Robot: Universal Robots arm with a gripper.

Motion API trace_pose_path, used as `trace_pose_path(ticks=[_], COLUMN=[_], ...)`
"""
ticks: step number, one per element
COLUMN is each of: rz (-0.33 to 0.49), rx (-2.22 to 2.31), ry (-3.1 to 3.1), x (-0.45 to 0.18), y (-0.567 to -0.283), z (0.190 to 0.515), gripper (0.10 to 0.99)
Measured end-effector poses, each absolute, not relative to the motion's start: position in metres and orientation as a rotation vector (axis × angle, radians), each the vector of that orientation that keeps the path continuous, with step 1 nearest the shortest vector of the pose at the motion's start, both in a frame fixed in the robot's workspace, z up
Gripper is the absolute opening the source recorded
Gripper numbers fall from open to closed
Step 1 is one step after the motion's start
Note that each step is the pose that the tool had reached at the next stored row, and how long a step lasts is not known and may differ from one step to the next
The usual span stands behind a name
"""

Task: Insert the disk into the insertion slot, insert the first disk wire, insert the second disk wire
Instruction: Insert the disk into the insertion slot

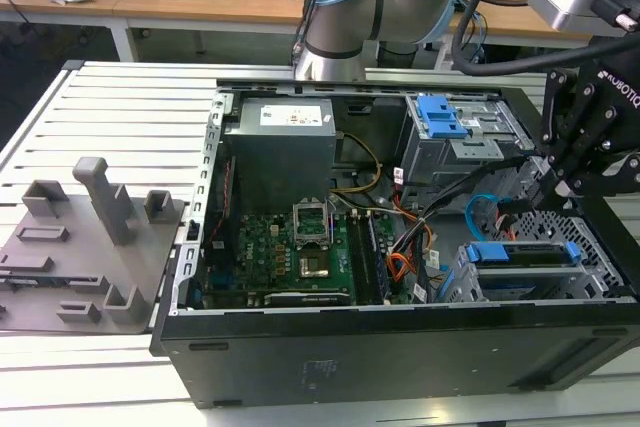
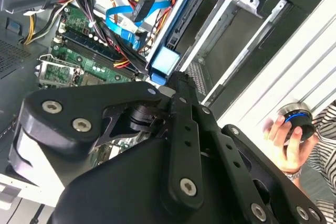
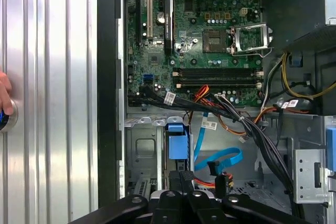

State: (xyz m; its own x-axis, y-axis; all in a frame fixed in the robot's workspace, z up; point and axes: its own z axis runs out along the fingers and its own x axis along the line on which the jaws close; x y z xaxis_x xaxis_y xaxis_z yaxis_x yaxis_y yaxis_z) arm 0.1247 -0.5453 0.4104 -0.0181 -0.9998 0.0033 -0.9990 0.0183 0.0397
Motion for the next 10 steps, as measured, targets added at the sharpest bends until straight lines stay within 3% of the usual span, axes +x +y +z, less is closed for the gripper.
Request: trace_pose_path(ticks=[10], rz=[-0.044], rx=[2.178], ry=[-2.218], x=[0.129], y=[-0.545], z=[0.395], gripper=[0.106])
